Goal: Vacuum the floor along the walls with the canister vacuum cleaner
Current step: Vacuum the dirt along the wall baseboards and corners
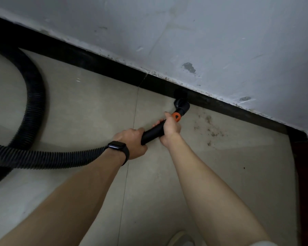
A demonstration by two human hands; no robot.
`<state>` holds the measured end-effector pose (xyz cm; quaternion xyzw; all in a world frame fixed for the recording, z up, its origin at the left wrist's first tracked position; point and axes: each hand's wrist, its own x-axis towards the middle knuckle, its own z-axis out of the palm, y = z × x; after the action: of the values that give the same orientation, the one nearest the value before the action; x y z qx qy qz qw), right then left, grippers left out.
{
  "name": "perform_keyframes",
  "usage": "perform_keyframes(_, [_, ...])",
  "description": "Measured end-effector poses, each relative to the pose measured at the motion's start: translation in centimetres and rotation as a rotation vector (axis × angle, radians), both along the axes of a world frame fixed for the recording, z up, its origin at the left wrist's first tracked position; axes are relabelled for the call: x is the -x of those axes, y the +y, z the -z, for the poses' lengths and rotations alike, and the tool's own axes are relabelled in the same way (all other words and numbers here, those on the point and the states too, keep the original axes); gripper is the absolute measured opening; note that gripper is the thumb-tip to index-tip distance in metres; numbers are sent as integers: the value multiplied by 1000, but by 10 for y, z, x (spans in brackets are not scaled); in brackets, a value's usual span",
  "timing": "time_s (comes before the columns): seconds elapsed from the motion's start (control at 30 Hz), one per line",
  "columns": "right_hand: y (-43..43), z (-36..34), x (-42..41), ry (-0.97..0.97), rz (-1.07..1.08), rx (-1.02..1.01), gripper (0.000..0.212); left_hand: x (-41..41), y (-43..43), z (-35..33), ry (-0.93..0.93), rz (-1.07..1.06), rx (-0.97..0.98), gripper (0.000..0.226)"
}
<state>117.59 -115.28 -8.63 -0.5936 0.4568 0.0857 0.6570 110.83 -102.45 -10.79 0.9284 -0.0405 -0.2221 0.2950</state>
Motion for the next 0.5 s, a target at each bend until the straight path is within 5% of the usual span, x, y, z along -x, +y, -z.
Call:
perform_keyframes(0.17, [20, -10, 2, 128, -400, 135, 69, 12, 33, -5, 22, -57, -29, 31])
perform_keyframes(0.3, [-2, -32, 16, 218, -553, 85, 52, 23, 30, -21, -2, 23, -81, 30])
perform_keyframes(0.5, [-48, -40, 59, 158, -388, 15, 49, 29, 3, -49, -17, 193, -104, 25])
